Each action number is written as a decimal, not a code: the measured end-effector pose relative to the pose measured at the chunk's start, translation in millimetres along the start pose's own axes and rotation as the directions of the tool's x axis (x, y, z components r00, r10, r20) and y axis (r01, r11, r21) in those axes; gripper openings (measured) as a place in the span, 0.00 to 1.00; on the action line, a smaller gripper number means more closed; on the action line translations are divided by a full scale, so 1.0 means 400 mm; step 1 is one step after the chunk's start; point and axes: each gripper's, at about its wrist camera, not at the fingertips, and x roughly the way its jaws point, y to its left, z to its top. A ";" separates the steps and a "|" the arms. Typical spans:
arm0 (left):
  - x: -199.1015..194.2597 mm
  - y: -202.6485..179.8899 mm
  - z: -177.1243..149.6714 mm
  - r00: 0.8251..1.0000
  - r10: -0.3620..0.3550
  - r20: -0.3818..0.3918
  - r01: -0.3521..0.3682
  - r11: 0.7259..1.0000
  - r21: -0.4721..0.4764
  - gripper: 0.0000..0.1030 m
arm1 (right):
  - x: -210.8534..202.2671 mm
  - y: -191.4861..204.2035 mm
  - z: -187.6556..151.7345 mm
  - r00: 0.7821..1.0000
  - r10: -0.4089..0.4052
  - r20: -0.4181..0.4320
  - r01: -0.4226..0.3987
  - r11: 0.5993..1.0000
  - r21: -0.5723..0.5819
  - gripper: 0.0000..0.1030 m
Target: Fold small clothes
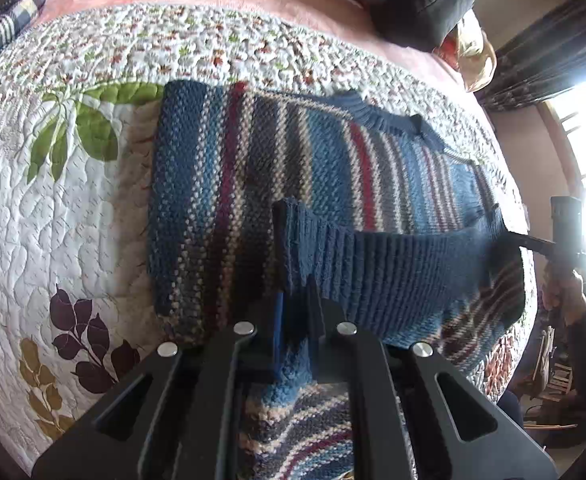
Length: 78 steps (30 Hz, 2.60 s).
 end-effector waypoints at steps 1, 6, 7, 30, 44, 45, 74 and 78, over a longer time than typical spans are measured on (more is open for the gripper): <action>-0.022 -0.011 -0.003 1.000 -0.008 0.022 0.008 1.000 0.013 0.07 | -0.017 0.011 -0.004 1.000 -0.003 0.013 0.003 1.000 -0.013 0.08; -0.111 -0.054 0.018 0.992 -0.029 0.121 0.024 0.999 0.040 0.07 | -0.104 0.054 0.016 0.995 -0.001 0.100 0.004 0.999 -0.032 0.08; -0.127 -0.057 0.029 0.990 -0.032 0.136 0.027 0.999 0.039 0.07 | -0.122 0.059 0.027 0.993 0.002 0.120 0.002 0.999 -0.032 0.08; 0.038 0.000 0.449 0.990 0.098 0.105 -0.095 0.995 -0.040 0.07 | -0.003 -0.015 0.389 0.967 -0.189 0.173 0.183 0.982 0.051 0.07; 0.257 0.125 0.474 0.985 0.161 -0.054 -0.167 0.978 -0.126 0.08 | 0.169 -0.142 0.411 0.972 -0.218 0.084 0.206 0.970 0.130 0.07; 0.263 0.129 0.472 0.985 0.163 -0.062 -0.170 0.976 -0.132 0.09 | 0.181 -0.148 0.409 0.972 -0.224 0.076 0.212 0.968 0.134 0.08; 0.165 0.128 0.146 0.998 -0.061 -0.032 0.055 0.988 -0.144 0.01 | 0.220 -0.099 0.190 0.979 0.192 0.076 -0.205 0.942 0.267 0.00; 0.111 0.099 0.145 0.997 -0.079 0.027 0.082 0.984 -0.159 0.00 | 0.170 -0.052 0.194 0.983 0.151 0.101 -0.172 0.952 0.252 0.04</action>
